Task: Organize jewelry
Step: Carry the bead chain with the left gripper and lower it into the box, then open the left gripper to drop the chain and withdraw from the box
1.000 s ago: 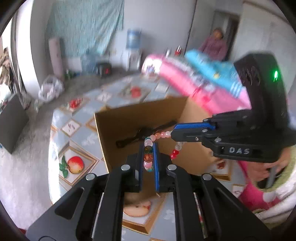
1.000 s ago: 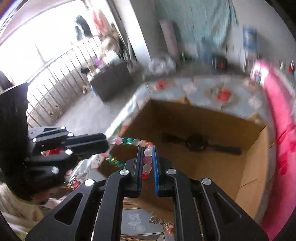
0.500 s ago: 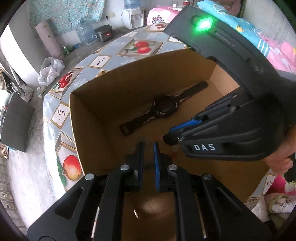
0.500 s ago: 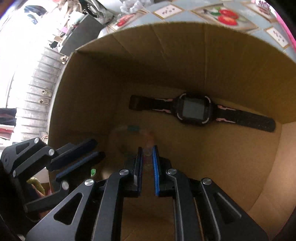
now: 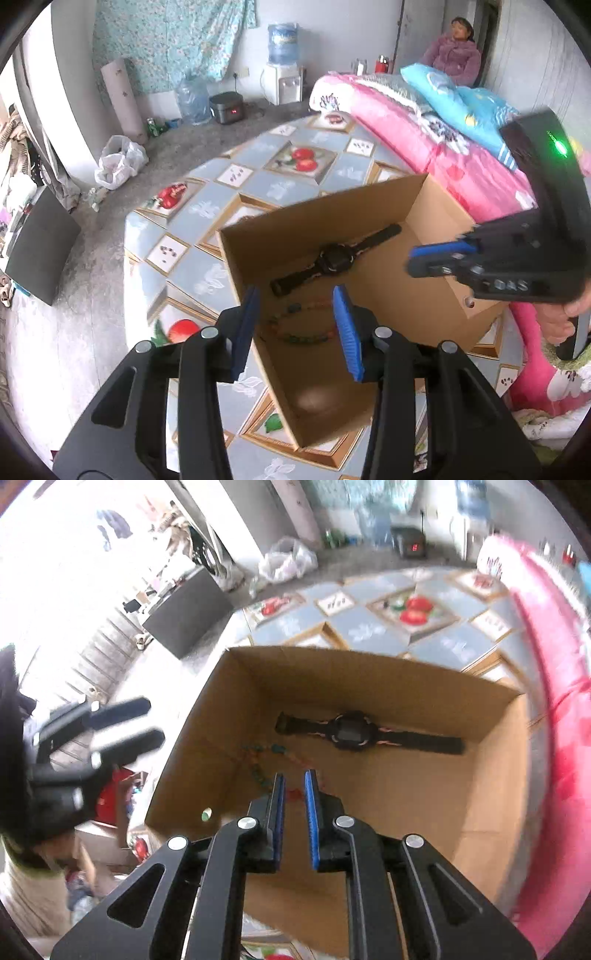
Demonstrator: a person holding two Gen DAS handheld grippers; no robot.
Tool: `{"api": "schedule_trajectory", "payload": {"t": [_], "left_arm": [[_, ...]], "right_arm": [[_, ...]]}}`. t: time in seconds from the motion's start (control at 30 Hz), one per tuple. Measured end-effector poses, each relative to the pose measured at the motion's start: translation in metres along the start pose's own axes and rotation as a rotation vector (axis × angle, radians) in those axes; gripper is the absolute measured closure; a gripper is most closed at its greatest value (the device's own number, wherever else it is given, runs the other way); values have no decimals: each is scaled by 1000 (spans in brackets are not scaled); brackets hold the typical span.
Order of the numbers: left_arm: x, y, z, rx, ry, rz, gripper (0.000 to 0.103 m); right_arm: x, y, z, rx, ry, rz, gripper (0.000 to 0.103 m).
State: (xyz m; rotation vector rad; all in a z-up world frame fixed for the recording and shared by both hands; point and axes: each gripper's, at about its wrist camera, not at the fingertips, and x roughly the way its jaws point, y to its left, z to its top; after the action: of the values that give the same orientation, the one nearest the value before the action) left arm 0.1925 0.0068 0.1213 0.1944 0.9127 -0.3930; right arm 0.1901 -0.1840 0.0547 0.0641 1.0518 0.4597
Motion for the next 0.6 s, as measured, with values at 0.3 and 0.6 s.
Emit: {"api": "schedule_trajectory", "payload": {"t": [0.3,0.6], "left_arm": [[-1,13,-1,3,-24,-18,59],[13,14,0,34,-21,-51,59]], "right_arm": [[-11,-4,-20,34,0,-15,82],[8,-13,-23,72,54,-37,82]]}}
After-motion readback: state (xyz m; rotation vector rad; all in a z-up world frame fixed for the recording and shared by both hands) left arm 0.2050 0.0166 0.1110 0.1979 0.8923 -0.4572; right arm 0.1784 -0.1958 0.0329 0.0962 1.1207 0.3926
